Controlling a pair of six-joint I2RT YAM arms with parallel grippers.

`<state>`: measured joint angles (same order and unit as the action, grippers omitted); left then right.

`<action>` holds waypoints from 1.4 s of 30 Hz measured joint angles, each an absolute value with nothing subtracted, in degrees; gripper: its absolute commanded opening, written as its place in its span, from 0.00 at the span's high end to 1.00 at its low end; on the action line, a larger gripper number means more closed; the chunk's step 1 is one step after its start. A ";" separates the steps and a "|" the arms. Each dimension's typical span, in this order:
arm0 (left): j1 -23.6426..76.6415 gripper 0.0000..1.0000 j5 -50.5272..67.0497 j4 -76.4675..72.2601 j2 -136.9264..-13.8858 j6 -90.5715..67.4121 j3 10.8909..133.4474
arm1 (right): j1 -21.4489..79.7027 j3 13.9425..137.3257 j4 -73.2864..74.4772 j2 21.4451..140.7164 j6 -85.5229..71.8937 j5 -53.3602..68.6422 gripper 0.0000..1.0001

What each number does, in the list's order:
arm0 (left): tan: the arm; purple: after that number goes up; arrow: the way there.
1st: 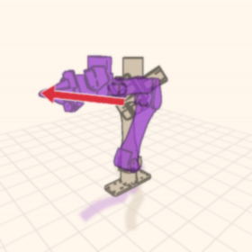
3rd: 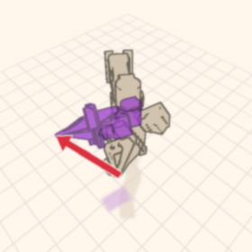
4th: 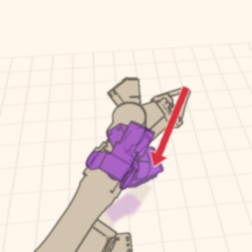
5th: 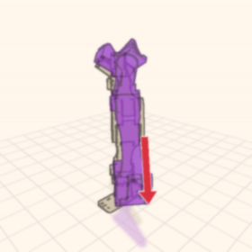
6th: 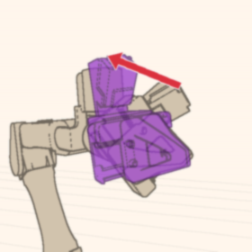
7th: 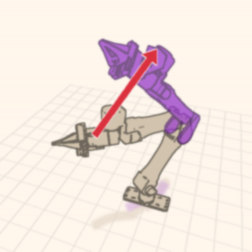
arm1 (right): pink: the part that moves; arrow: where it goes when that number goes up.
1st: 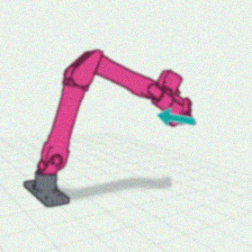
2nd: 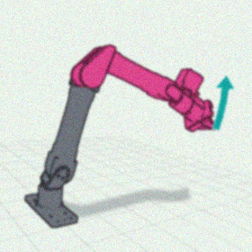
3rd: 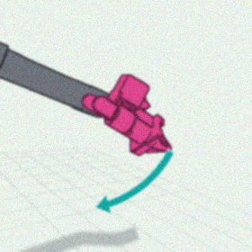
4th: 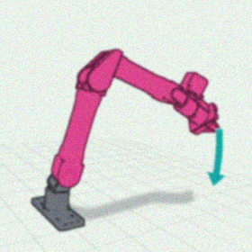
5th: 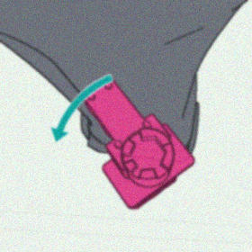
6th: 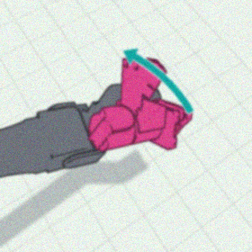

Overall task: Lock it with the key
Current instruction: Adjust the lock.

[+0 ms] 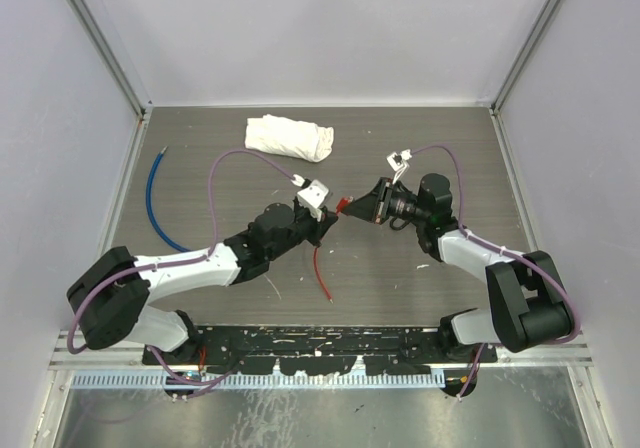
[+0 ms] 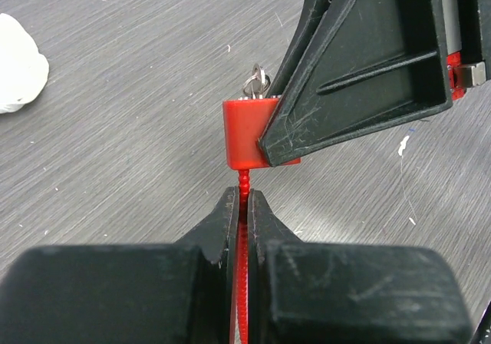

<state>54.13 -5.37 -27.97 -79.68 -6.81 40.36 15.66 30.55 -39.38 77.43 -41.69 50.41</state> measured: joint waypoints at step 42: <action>42.41 0.56 36.53 -32.93 -77.36 -30.96 37.34 | 14.50 30.17 -50.76 70.63 -31.29 71.61 0.99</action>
<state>42.41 36.53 -32.93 -77.36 -30.96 37.34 14.50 30.17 -50.76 70.63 -31.29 71.61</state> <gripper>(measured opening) 0.513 0.289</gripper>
